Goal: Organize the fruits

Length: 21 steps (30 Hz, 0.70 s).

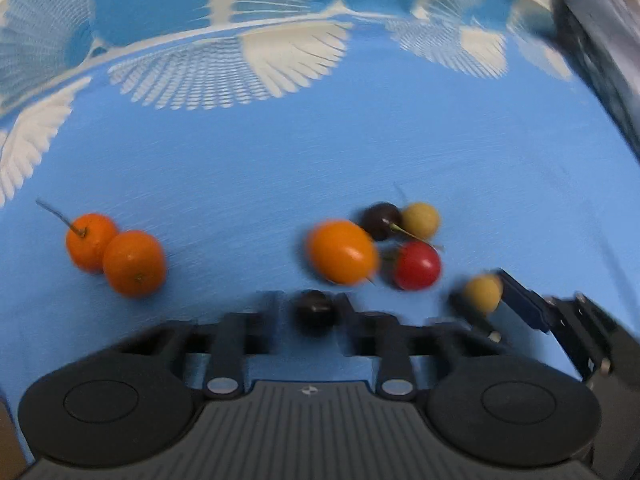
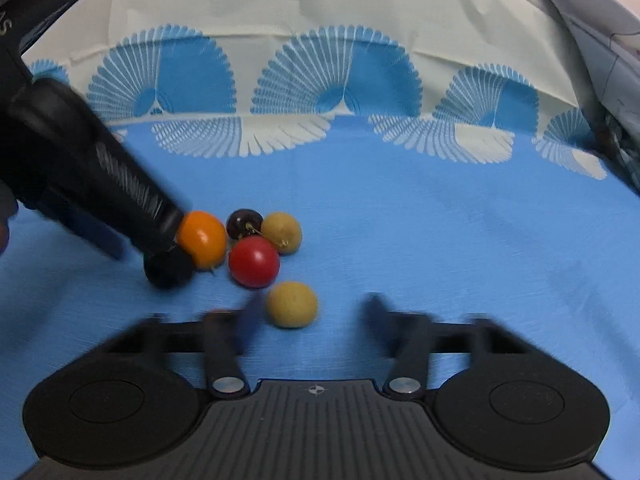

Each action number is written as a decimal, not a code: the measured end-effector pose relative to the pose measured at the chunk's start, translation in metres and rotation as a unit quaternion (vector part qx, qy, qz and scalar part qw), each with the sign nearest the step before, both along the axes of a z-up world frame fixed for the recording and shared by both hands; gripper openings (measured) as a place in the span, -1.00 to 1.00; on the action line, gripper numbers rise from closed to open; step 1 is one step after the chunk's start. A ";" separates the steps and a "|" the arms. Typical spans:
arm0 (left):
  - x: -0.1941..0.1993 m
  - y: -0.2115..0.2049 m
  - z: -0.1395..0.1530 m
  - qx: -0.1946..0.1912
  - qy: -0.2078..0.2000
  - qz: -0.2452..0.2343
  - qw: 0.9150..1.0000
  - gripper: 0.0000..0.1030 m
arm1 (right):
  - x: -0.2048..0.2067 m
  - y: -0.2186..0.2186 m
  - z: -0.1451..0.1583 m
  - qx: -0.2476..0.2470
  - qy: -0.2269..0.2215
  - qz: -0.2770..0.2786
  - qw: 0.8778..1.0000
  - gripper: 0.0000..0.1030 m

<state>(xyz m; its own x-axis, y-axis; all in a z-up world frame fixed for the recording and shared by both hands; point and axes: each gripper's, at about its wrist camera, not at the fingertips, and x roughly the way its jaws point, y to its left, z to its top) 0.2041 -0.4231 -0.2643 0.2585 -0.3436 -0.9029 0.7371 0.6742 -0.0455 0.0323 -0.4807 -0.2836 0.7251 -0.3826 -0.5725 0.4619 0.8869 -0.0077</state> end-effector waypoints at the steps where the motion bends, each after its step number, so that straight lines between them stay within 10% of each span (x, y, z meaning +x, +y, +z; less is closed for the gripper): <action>1: -0.001 0.001 0.001 -0.004 0.003 -0.002 1.000 -0.46 | -0.002 -0.001 0.001 0.004 -0.001 0.000 1.000 -0.48; 21: -0.088 0.112 0.110 -0.047 -0.069 -0.002 0.996 -0.46 | -0.084 0.064 0.112 0.066 -0.081 -0.025 0.994 -0.47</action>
<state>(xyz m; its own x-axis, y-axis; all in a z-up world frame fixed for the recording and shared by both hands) 0.1157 -0.3116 -0.1546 0.3760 -0.4270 -0.8223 0.7439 0.6682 -0.0069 -0.0519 -0.4168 -0.1717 0.7940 -0.3492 -0.4976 0.4906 0.8514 0.1854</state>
